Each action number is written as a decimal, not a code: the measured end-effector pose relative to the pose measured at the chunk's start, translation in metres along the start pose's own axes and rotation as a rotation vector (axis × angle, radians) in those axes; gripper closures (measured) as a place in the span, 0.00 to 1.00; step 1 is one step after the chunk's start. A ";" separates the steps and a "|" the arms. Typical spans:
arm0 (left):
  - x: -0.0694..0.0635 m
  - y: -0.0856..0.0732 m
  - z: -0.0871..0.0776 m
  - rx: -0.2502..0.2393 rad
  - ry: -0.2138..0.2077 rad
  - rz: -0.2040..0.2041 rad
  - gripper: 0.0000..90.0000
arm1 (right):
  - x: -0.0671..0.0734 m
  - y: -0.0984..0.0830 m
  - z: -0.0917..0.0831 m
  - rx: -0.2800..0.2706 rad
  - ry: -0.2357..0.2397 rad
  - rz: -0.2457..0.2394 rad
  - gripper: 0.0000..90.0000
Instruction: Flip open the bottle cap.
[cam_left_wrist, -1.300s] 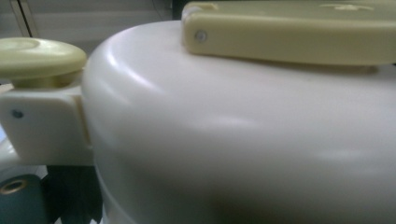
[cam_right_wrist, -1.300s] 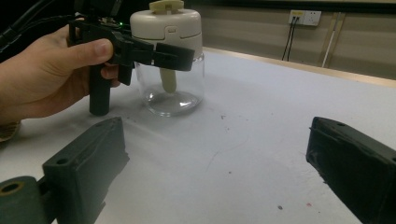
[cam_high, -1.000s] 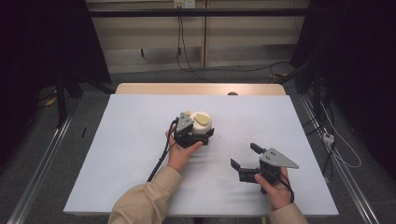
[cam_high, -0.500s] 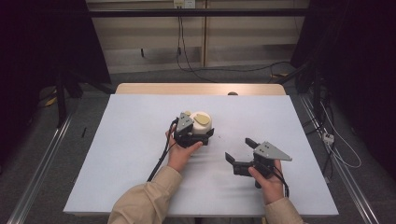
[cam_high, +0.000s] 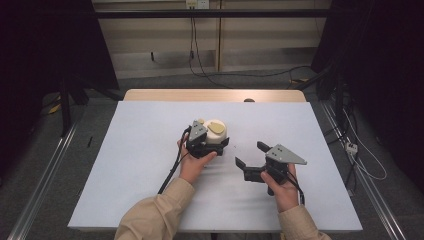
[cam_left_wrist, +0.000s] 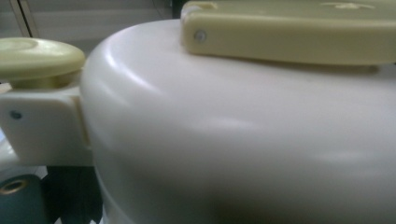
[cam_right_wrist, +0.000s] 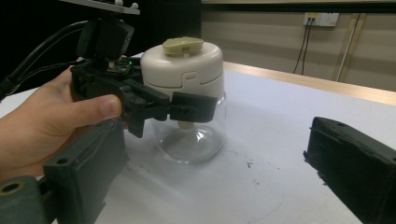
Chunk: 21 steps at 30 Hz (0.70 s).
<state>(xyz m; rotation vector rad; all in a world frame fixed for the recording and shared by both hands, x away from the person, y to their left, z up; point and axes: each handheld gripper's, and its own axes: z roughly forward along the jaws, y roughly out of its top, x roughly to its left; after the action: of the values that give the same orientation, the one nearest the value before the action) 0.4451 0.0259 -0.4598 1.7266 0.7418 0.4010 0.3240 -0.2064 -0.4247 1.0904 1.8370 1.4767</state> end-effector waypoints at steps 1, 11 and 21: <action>0.000 0.000 0.000 0.000 0.000 0.000 0.06 | -0.001 0.001 0.001 -0.002 0.000 0.002 0.05; 0.000 0.000 0.000 -0.001 0.001 0.001 0.06 | 0.000 0.008 0.014 -0.002 0.008 0.023 0.04; 0.000 0.000 0.000 0.000 0.000 0.003 0.06 | 0.004 0.017 0.022 -0.021 0.025 0.049 0.04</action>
<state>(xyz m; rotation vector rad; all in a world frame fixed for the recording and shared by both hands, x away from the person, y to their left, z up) 0.4453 0.0257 -0.4599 1.7278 0.7390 0.4037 0.3445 -0.1900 -0.4137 1.1198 1.8197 1.5403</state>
